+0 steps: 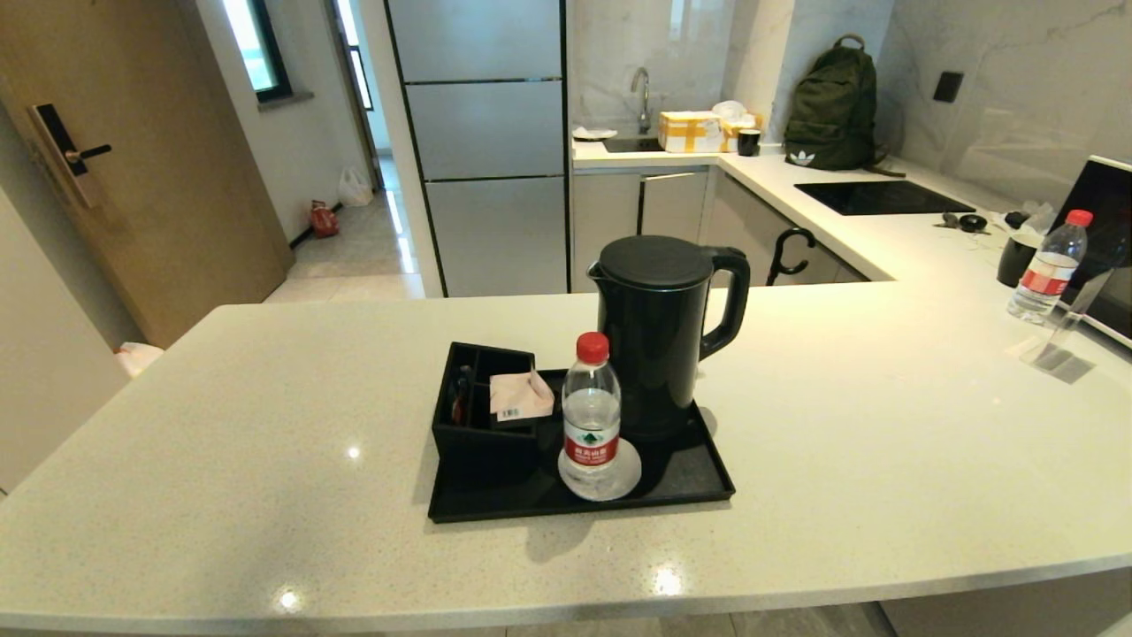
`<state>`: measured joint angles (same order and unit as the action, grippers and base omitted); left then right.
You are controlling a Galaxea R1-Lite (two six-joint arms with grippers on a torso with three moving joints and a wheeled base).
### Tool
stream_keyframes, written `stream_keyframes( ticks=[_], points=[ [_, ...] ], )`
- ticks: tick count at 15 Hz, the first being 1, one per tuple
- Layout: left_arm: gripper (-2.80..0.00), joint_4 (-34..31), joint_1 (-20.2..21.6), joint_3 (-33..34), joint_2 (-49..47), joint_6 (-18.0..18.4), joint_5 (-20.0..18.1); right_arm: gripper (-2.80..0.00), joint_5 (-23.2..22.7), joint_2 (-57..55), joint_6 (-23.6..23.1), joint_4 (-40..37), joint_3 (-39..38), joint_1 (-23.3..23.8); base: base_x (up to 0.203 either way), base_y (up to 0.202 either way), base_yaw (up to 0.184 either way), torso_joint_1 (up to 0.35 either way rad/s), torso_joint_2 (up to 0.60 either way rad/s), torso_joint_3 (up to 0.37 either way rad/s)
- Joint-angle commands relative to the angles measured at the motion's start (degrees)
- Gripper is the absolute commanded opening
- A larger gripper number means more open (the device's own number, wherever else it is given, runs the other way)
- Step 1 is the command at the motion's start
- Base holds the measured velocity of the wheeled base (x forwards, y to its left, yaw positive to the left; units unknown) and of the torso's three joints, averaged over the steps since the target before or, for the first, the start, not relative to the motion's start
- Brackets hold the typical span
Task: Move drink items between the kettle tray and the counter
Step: Pick up the bottled water
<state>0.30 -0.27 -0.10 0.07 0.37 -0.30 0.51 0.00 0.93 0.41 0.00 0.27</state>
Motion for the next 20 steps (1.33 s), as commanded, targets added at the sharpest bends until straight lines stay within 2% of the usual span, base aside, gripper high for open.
stream_keyframes(
  ticks=[1,8,10,12,13,14,15,16,17,18,20],
  points=[
    [-2.8,0.05,0.09,0.01,-0.07,-0.02,-0.05,-2.8,0.02,0.0,-0.14,0.11,-0.09,0.0,0.0,0.0,0.0,0.0,0.0,0.0],
    [-2.8,0.05,0.0,0.1,-0.07,-0.02,-0.05,-2.8,-0.16,-0.48,-1.8,-2.44,1.11,0.0,0.0,0.0,0.0,0.0,0.0,0.0],
    [-2.8,0.05,0.0,0.01,-0.07,-0.02,-0.05,-2.8,-0.58,-5.45,0.54,-5.31,8.93,-0.02,0.0,0.0,0.0,0.0,0.0,0.0],
    [-2.8,0.05,0.02,0.01,-0.07,-0.02,-0.05,-2.8,-2.03,-12.05,5.47,-11.37,25.82,-0.04,0.0,0.0,0.0,0.0,0.0,0.0],
    [-2.8,0.05,0.0,0.01,-0.07,-0.02,-0.05,-2.8,-4.05,-15.53,7.5,-17.82,36.57,-0.09,0.0,0.0,0.0,0.0,0.0,0.0],
    [-2.8,0.05,0.08,0.01,-0.07,-0.02,-0.05,-2.8,-7.32,-19.39,9.22,-28.45,46.47,-0.21,0.0,0.0,0.0,0.0,0.0,0.0],
    [-2.8,0.05,0.0,0.01,-0.07,-0.02,-0.05,-2.8,-12.04,-23.39,10.5,-40.0,54.04,-0.27,0.0,0.0,0.0,0.0,0.0,0.0],
    [-2.8,0.05,0.0,0.01,-0.07,-0.02,-0.05,-2.8,-17.14,-26.83,11.58,-48.19,59.77,-0.31,0.0,0.0,0.0,0.0,0.0,0.0],
    [-2.8,0.05,0.0,0.01,-0.07,-0.02,-0.05,-2.8,-22.19,-30.25,12.63,-53.46,63.07,-0.36,0.0,0.0,0.0,0.0,0.0,0.0],
    [-2.8,0.05,0.0,0.01,-0.07,-0.02,-0.05,-2.8,-24.89,-33.65,12.76,-55.83,63.98,-0.4,0.0,0.0,0.0,0.0,0.0,0.0],
    [-2.8,0.05,0.0,0.01,-0.07,-0.02,-0.05,-2.8,-28.44,-43.09,12.8,-57.03,60.02,-0.47,0.0,0.0,0.0,0.0,0.0,0.0]
  ],
)
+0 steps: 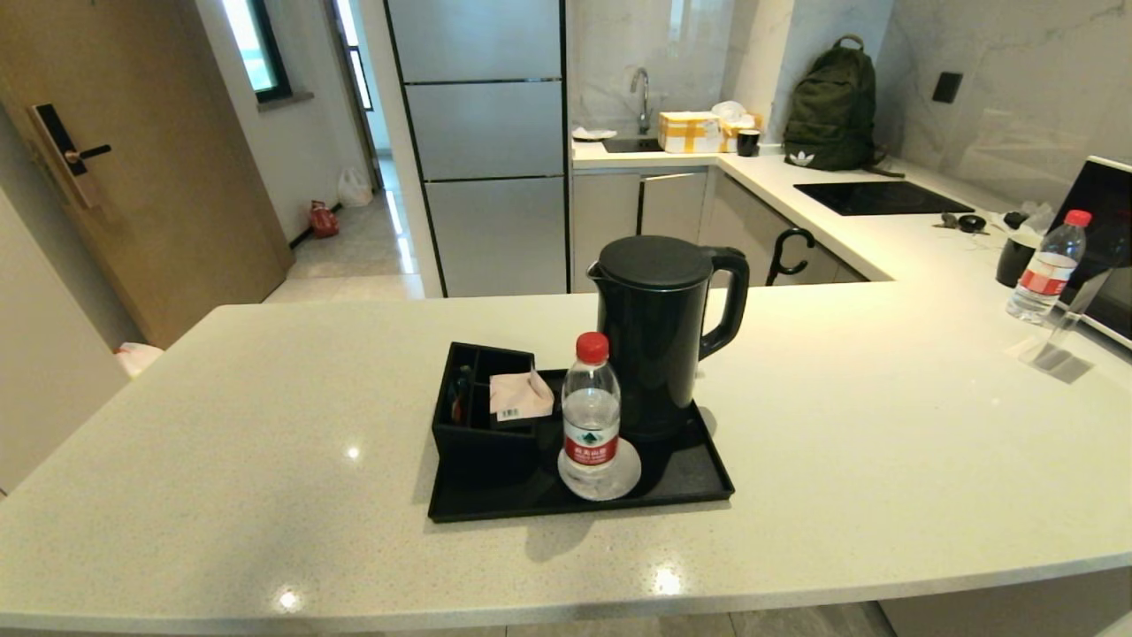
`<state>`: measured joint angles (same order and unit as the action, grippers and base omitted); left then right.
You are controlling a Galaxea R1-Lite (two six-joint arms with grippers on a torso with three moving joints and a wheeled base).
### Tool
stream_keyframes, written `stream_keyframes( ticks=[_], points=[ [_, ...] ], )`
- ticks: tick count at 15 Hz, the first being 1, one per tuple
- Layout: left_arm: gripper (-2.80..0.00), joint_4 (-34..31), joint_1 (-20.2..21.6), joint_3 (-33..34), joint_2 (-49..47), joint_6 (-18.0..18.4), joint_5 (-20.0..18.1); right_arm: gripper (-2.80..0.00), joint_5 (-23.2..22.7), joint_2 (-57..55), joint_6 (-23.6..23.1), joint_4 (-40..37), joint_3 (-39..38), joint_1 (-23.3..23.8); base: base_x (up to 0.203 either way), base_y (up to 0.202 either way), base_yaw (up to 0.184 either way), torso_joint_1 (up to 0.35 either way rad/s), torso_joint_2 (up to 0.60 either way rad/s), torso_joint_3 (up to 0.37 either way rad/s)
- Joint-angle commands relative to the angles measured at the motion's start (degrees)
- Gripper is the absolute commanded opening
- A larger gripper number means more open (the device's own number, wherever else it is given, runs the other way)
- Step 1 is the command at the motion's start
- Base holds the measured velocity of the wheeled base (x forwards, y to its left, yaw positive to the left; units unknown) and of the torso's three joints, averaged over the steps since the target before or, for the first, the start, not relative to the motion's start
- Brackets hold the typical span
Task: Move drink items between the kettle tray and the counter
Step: Pick up the bottled water
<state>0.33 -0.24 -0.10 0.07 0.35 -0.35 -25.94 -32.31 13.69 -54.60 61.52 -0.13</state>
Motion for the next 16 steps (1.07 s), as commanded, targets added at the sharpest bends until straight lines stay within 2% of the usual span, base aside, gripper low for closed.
stream_keyframes(
  ticks=[1,3,5,8,9,12,14,16],
  points=[
    [-2.8,0.02,-0.02,0.05,-0.07,0.0,0.0,-2.8,-2.83,-14.51,-0.15,-2.15,-4.1,-0.11,0.0,0.0,0.0,0.0,0.0,0.0],
    [-2.8,0.02,-0.02,0.01,-0.07,0.0,0.0,-2.8,-3.38,-20.78,-2.56,-1.56,-8.12,-0.31,0.0,0.0,0.0,0.0,0.0,0.0],
    [-2.8,0.02,-0.02,0.01,-0.07,0.0,0.0,-2.8,-2.99,-25.15,-7.22,-1.19,-10.29,-0.38,0.0,0.0,0.0,0.0,0.0,0.0],
    [-2.8,0.02,-0.02,0.07,-0.07,0.0,0.0,-2.8,-2.8,-27.16,-8.87,0.86,-11.48,-0.46,0.0,0.0,0.0,0.0,0.0,0.0],
    [-2.8,0.02,-0.02,0.01,-0.07,0.0,0.0,-2.8,-2.16,-28.56,-8.94,3.79,-12.52,-1.95,0.0,0.0,0.0,0.0,0.0,0.0],
    [-2.8,0.02,-0.02,0.01,-0.07,0.0,0.0,-2.8,1.02,-33.66,-8.77,19.0,-15.72,-9.84,0.0,0.0,0.0,0.0,0.0,0.0],
    [-2.8,0.02,-0.02,0.01,-0.07,0.0,0.0,-2.8,6.17,-39.26,-8.57,32.7,-19.86,-16.25,0.0,0.0,0.0,0.0,0.0,0.0],
    [-2.8,0.02,-0.02,0.01,-0.07,0.0,0.0,-2.8,11.05,-43.09,-8.29,44.38,-24.34,-20.15,0.0,0.0,0.0,0.0,0.0,0.0]
  ],
)
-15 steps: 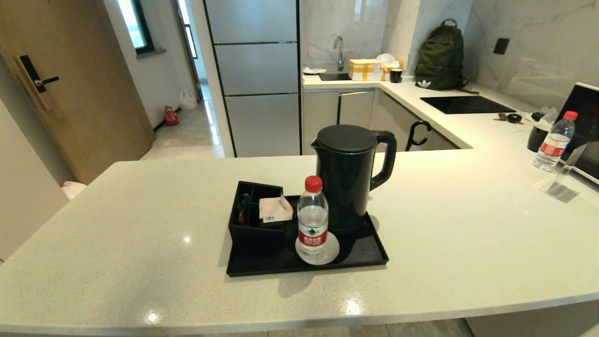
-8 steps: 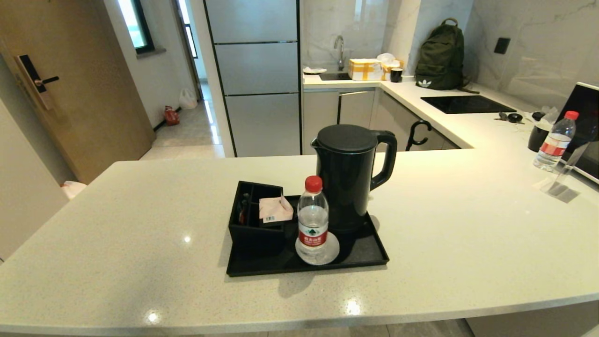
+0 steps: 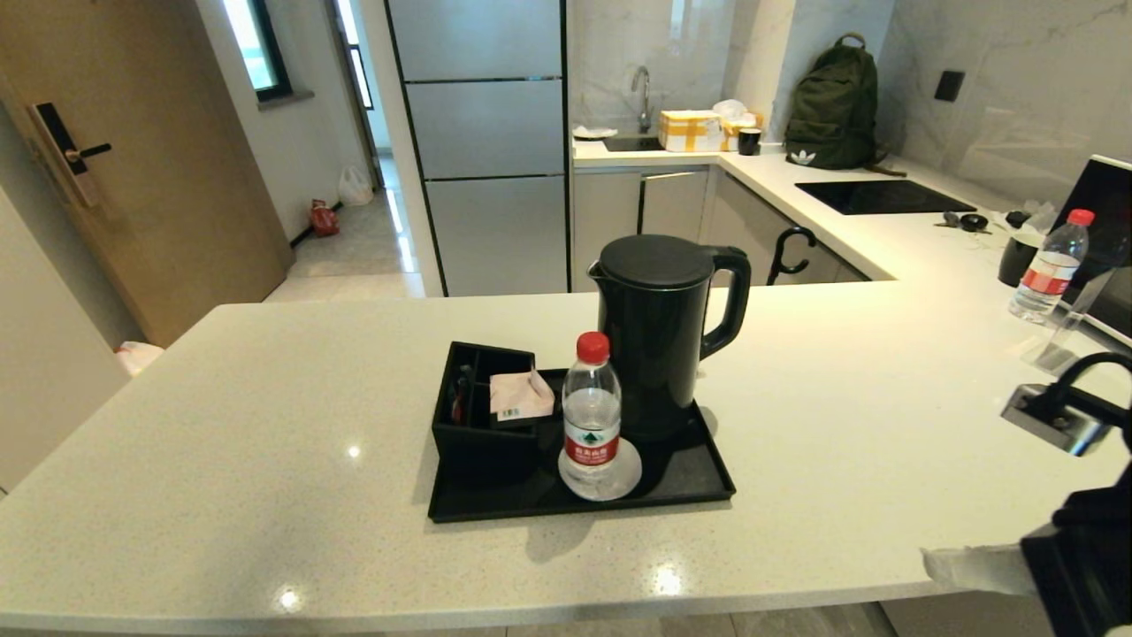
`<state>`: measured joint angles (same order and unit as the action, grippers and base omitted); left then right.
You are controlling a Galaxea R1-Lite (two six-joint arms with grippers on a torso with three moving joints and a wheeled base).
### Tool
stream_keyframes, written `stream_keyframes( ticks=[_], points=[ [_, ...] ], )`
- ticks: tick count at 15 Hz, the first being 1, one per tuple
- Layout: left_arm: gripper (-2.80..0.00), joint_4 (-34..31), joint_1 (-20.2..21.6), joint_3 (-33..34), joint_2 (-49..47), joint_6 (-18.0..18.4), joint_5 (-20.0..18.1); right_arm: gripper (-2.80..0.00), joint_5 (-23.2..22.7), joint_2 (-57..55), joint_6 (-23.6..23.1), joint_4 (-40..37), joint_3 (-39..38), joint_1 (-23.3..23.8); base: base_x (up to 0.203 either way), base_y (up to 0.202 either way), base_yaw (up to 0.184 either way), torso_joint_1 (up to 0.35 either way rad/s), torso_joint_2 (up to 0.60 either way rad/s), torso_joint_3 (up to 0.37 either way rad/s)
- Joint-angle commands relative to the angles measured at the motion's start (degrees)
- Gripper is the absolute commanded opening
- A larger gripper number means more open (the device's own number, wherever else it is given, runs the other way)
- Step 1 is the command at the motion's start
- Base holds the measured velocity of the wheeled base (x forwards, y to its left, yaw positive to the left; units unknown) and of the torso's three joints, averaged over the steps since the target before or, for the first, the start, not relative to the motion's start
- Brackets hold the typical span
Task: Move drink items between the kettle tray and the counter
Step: Pick up the bottled water
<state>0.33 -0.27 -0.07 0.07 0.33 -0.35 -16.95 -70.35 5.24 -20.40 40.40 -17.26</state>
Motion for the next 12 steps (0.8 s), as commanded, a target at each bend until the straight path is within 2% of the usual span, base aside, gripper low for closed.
stream_keyframes(
  ticks=[1,3,4,5,8,10,12],
  points=[
    [-2.8,0.02,0.0,-0.01,-0.07,0.02,0.0,-2.8,3.81,-6.81,0.83,17.01,-5.43,-4.56,0.0,0.0,0.0,0.0,0.0,0.0],
    [-2.8,0.02,0.0,-0.01,-0.07,0.02,0.0,-2.8,6.3,-9.64,5.5,28.68,-8.02,-7.93,0.0,0.0,0.0,0.0,0.0,0.0],
    [-2.8,0.02,0.0,-0.01,-0.07,0.02,0.0,-2.8,6.83,-9.88,6.07,29.27,-8.26,-8.23,0.0,0.0,0.0,0.0,0.0,0.0],
    [-2.8,0.02,0.0,-0.01,-0.07,0.02,0.0,-2.8,10.2,-11.37,6.93,33.01,-8.4,-9.99,0.0,0.0,0.0,0.0,0.0,0.0],
    [-2.8,0.02,0.0,-0.01,-0.07,0.02,0.0,-2.8,21.21,-21.24,8.2,54.07,-9.85,-19.4,0.0,0.0,0.0,0.0,0.0,0.0],
    [-2.8,0.02,0.0,-0.01,-0.07,0.02,0.0,-2.8,25.81,-25.97,6.29,64.66,-11.44,-24.1,0.0,0.0,0.0,0.0,0.0,0.0],
    [-2.8,0.02,0.0,-0.01,-0.07,0.02,0.0,-2.8,26.64,-29.89,3.48,72.91,-12.02,-26.4,0.0,0.0,0.0,0.0,0.0,0.0]
  ],
)
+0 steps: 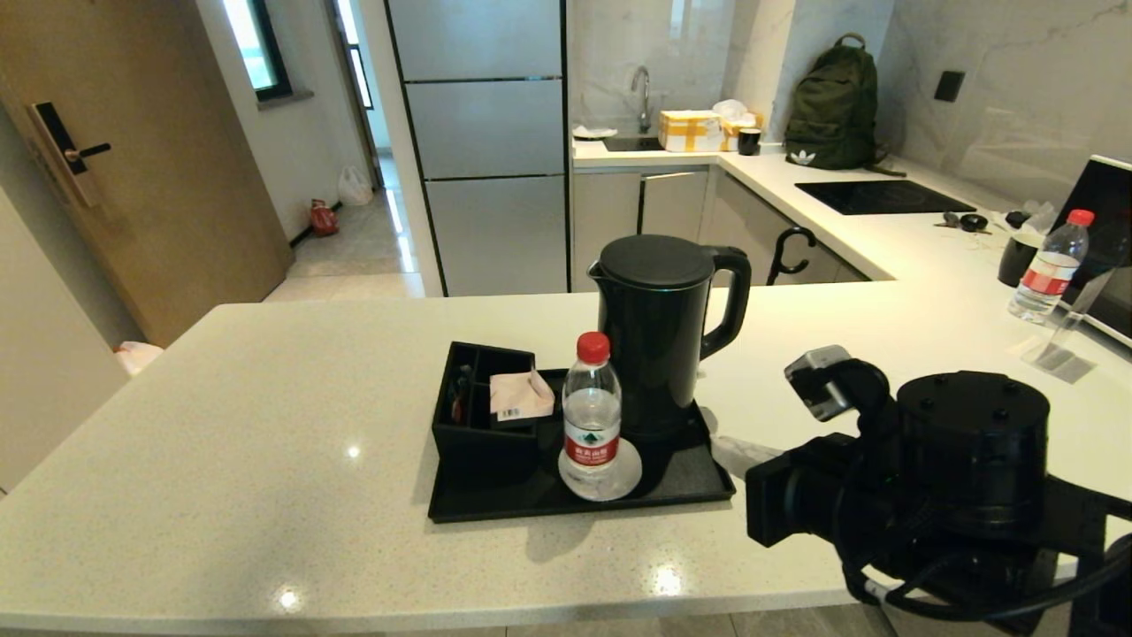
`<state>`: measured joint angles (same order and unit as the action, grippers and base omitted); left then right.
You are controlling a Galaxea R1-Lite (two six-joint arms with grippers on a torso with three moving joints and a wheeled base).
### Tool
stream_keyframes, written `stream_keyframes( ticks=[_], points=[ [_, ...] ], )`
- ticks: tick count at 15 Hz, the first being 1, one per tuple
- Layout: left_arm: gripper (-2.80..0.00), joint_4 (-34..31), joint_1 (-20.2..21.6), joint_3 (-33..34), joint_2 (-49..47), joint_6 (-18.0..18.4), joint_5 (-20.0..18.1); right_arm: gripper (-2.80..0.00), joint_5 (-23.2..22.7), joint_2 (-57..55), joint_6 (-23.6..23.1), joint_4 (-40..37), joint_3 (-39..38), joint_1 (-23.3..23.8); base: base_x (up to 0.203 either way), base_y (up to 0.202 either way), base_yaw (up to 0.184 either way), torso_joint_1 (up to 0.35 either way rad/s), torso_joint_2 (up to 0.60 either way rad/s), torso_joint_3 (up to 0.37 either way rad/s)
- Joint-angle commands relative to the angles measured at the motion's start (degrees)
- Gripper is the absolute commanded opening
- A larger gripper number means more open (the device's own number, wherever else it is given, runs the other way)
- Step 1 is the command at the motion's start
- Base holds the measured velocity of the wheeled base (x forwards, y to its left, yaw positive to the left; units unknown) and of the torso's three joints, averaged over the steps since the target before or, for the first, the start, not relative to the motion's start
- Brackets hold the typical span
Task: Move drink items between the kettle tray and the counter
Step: Pick up the bottled water
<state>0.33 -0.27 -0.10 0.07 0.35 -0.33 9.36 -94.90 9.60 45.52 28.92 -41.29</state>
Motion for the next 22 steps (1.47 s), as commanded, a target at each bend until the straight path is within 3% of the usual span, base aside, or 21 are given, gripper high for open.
stream_keyframes(
  ticks=[1,2,3,5,11,22],
  points=[
    [-2.8,0.02,0.0,0.01,-0.07,0.0,-0.02,-2.8,0.32,-7.12,-1.13,9.0,-0.72,-3.04,0.0,0.0,0.0,0.0,0.0,0.0],
    [-2.8,0.02,0.0,0.01,-0.07,0.0,-0.02,-2.8,0.32,-7.91,-1.47,10.49,-0.86,-3.6,0.0,0.0,0.0,0.0,0.0,0.0],
    [-2.8,0.02,0.0,0.01,-0.07,0.0,-0.02,0.0,0.35,-9.42,-2.42,11.09,-0.45,-3.96,0.0,0.0,0.0,0.0,0.0,0.0],
    [-2.8,0.02,0.0,0.01,-0.07,0.0,-0.02,0.0,-0.22,-12.59,-4.24,13.19,1.32,-4.42,0.0,0.0,0.0,0.0,0.0,0.0],
    [-2.8,0.02,0.0,0.01,-0.07,0.0,-0.02,0.0,-0.64,-21.36,-3.98,17.49,4.1,-3.36,0.0,0.0,0.0,0.0,0.0,0.0],
    [-2.8,0.02,0.01,0.01,-0.07,0.0,-0.02,0.0,0.51,-27.34,-3.7,17.07,16.96,-1.55,0.0,0.0,0.0,0.0,0.0,0.0]
  ],
)
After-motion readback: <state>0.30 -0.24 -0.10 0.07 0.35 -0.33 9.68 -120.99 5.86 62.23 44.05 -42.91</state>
